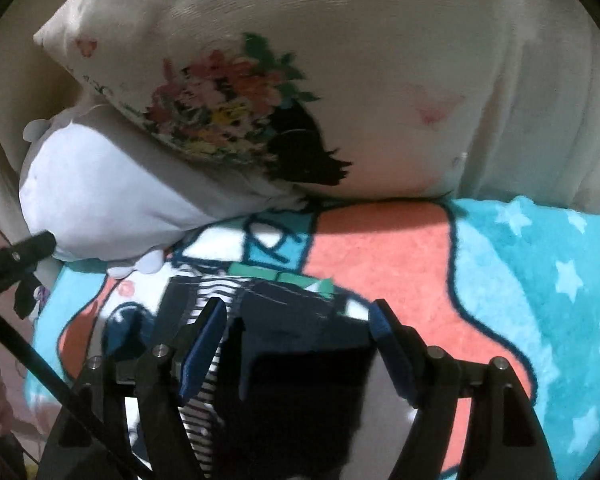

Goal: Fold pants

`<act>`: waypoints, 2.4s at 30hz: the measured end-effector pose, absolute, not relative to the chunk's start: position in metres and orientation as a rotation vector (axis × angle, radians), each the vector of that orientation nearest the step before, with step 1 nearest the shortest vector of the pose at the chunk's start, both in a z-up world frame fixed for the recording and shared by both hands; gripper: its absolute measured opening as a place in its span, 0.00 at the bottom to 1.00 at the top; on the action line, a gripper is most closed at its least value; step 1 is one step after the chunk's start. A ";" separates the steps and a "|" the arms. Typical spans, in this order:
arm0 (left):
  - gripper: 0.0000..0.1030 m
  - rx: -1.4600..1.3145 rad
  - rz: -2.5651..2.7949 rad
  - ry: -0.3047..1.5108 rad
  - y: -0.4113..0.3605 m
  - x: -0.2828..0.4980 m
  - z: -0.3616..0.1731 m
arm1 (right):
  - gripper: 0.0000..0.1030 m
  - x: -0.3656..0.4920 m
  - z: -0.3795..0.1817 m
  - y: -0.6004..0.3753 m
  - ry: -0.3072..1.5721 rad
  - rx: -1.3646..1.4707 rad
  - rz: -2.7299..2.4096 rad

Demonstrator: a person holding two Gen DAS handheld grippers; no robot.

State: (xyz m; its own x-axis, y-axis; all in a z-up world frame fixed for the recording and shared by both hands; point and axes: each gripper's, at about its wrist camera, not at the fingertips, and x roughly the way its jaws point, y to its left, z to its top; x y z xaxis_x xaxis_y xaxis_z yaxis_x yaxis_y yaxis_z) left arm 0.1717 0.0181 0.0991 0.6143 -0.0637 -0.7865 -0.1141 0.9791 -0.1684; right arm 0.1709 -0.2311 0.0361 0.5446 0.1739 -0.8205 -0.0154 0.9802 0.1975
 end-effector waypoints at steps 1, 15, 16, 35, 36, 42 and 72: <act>0.82 -0.220 0.042 0.907 0.023 0.171 0.099 | 0.76 0.173 0.038 -0.226 0.993 0.163 0.125; 0.82 -0.281 0.181 0.743 0.087 0.047 0.072 | 0.76 0.106 0.045 -0.185 0.717 0.115 0.208; 0.82 -0.274 0.185 0.734 0.088 0.031 0.074 | 0.77 0.092 0.048 -0.184 0.694 0.110 0.200; 0.85 -0.195 -0.055 0.615 0.026 -0.058 0.127 | 0.80 -0.089 0.101 -0.206 0.518 0.147 0.077; 0.85 -0.179 -0.065 0.611 0.020 -0.056 0.125 | 0.82 -0.095 0.105 -0.213 0.506 0.146 0.059; 0.85 -0.129 -0.041 0.659 0.005 -0.042 0.104 | 0.86 -0.104 0.112 -0.243 0.482 0.148 0.019; 0.85 -0.222 0.268 0.725 0.065 -0.039 0.087 | 0.86 -0.020 0.054 -0.173 0.637 0.156 0.400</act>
State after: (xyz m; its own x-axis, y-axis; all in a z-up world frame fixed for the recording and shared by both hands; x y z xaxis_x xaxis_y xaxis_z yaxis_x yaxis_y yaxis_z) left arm -0.0387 0.0655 0.0865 0.7170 0.1640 -0.6775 -0.3164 0.9426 -0.1067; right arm -0.0204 -0.1728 0.0535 0.7306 0.4086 -0.5470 -0.3142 0.9125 0.2620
